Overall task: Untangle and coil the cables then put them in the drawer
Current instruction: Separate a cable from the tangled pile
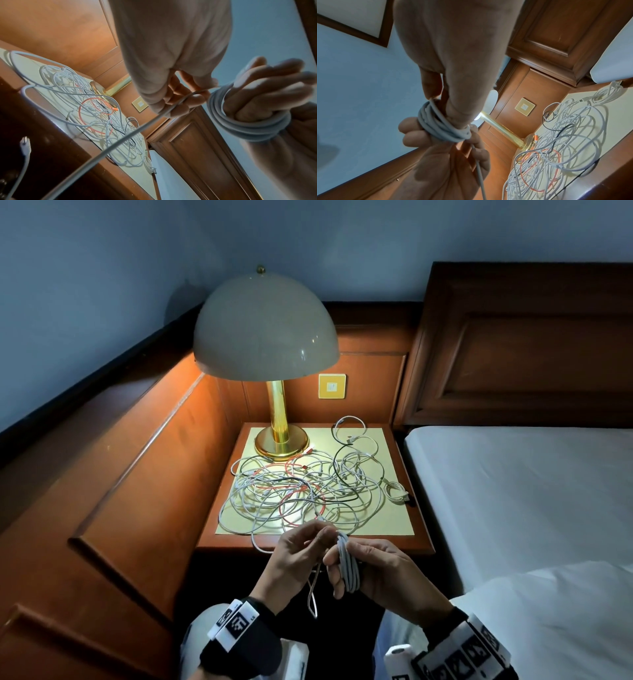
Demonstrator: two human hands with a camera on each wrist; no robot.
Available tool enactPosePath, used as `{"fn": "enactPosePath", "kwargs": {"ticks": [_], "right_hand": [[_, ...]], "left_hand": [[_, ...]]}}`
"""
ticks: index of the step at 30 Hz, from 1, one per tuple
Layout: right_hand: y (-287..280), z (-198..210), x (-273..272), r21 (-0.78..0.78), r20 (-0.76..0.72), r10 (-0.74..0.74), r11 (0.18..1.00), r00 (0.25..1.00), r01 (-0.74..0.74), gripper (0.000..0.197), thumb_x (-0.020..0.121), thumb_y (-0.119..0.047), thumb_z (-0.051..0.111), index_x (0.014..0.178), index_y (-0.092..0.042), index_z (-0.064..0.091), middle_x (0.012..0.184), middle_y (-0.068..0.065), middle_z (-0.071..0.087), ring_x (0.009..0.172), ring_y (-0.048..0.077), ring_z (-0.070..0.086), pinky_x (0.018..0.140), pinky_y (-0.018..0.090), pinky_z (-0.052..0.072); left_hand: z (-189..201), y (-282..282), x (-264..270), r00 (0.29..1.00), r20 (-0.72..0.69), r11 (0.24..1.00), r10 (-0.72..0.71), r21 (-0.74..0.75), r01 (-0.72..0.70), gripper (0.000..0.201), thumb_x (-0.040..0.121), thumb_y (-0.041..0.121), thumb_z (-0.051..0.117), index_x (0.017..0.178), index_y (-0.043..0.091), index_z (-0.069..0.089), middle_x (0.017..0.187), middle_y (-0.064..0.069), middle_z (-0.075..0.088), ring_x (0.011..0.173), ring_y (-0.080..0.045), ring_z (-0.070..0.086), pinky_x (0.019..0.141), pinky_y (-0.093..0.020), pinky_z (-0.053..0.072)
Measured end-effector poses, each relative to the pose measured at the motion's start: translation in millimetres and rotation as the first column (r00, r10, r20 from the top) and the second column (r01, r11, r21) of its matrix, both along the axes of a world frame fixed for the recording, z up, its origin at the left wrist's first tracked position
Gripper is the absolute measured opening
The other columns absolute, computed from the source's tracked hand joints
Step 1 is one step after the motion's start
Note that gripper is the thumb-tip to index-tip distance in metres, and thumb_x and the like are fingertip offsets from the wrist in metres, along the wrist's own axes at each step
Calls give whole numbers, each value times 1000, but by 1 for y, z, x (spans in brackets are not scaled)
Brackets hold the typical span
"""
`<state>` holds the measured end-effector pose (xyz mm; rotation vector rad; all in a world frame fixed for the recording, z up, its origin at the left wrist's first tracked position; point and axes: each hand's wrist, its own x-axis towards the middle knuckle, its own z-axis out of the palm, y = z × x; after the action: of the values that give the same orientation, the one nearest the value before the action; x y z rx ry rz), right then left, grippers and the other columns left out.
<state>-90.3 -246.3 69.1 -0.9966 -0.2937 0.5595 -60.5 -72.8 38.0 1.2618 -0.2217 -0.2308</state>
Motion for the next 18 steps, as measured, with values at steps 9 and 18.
{"fn": "enactPosePath", "kwargs": {"ticks": [9, 18], "right_hand": [[-2, 11, 6, 183, 2, -79, 980, 997, 77, 40, 100, -24, 60, 113, 14, 61, 92, 25, 62, 79, 32, 62, 79, 38, 52], [0, 16, 28, -133, 464, -511, 767, 723, 627, 22, 100, -15, 53, 106, -5, 72, 97, 12, 75, 90, 21, 72, 85, 27, 55]], "left_hand": [[-3, -6, -10, 998, 15, 998, -53, -33, 53, 16, 95, 12, 64, 96, -3, 61, 65, 4, 59, 58, -8, 56, 62, -20, 50], [-20, -10, -20, 996, 86, 964, -10, 264, -13, 16, 96, 2, 63, 93, 10, 77, 74, -1, 67, 68, -13, 58, 66, -24, 48]]}}
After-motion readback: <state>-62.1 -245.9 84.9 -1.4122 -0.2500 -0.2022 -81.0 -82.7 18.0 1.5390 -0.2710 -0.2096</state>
